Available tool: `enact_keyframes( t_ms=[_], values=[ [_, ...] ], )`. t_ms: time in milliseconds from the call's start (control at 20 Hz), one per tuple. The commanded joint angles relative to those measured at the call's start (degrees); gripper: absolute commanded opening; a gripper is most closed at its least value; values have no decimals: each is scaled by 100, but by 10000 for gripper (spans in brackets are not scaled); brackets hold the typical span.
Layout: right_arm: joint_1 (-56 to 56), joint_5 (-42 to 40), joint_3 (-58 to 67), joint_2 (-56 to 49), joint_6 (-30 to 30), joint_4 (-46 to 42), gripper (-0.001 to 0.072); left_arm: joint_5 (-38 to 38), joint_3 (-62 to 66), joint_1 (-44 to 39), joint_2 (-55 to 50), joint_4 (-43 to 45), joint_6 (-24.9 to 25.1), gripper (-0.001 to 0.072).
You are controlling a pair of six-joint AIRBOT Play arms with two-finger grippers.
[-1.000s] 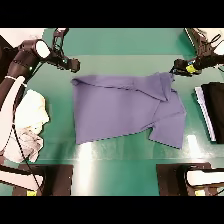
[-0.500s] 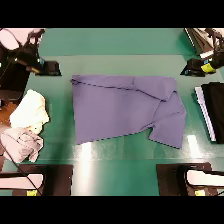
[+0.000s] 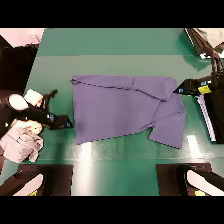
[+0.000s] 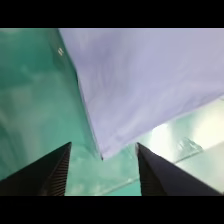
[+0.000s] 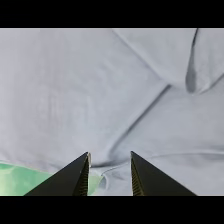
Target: Fold the shirts.
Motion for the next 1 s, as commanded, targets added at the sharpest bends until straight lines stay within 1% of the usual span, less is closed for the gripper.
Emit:
enact_keyframes(
  t_ms=[0, 100, 300, 450, 550, 700, 750, 800, 850, 950],
  values=[
    [0, -227, -334, 293, -33, 96, 293, 229, -975, 7, 326, -323, 186, 485],
    [0, -264, -326, 321, -33, 98, 293, 378, -1165, 7, 326, -662, 387, 484],
    [0, -256, -323, 319, -31, 98, 293, 752, -1486, -9, 310, -1016, 472, 484],
    [0, -264, -323, 319, -31, 98, 293, 968, -1537, -433, 295, -1049, 470, 484],
    [0, -264, -323, 319, -31, 98, 293, 1279, -1537, -741, 295, -1049, 350, 483],
    [0, -245, -323, 319, -31, 96, 293, 1508, -1537, -804, 295, -1034, 122, 480],
    [0, -225, -323, 319, -31, 94, 293, 1523, -1528, -804, 297, -1038, 120, 241],
    [-2, -177, -323, 319, -31, 63, 293, 1519, -1484, -802, 297, -1008, 151, 39],
    [-22, -90, -326, 319, -31, -7, 293, 1451, -1353, -802, 297, -905, 149, 22],
    [-177, 179, -330, 317, -33, -350, 293, 1187, -859, -802, 315, -380, 98, 21]
  ],
)
